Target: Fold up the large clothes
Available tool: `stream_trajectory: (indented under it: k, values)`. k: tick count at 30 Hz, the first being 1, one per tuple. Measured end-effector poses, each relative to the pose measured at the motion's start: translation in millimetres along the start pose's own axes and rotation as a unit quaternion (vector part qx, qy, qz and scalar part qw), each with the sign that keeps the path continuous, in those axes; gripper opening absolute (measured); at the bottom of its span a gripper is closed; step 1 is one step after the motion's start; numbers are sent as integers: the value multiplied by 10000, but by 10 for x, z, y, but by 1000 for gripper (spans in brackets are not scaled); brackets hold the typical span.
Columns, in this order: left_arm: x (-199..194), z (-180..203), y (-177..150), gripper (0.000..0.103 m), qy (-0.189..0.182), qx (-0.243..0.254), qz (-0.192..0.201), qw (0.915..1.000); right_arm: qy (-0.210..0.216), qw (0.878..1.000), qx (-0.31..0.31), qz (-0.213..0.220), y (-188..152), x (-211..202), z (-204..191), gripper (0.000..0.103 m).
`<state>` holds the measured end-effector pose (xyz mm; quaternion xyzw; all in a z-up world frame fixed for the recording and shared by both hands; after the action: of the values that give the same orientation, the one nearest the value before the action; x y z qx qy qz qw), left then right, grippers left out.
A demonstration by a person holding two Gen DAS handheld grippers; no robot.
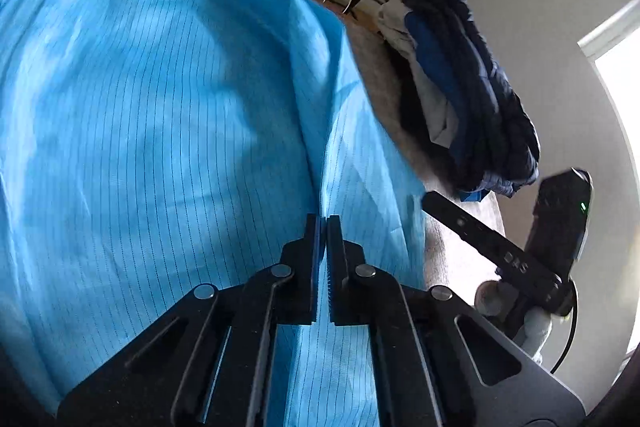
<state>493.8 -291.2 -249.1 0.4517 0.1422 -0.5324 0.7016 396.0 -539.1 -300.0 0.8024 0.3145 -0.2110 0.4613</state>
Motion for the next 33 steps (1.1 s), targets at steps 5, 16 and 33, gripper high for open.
stream_trajectory:
  k: [5,16,33]
  values:
    - [-358,-50,-118,0,194,76,313,9993,331,9994,-27,1,3,81,-79,3]
    - [-754,-613,-580,0,1185,-525,515,9902,-310,9974,-389,519,190,102,-264,0]
    - [-1270,-129,-561,1,1175,193,707,9904,457,9948,-479,774,262,-1308,-446,3]
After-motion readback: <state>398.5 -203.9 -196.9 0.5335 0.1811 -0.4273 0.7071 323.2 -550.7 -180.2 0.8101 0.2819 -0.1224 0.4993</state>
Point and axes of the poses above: each gripper's, at about its wrist camera, not at the fingertips, and x roughly the way its jaws point, z to its right, y to its top, the point moved 2 cm from there along x, roughly the way its jaws point, and after that the axes turned 9 degrees about z, right-handed, at the moved point
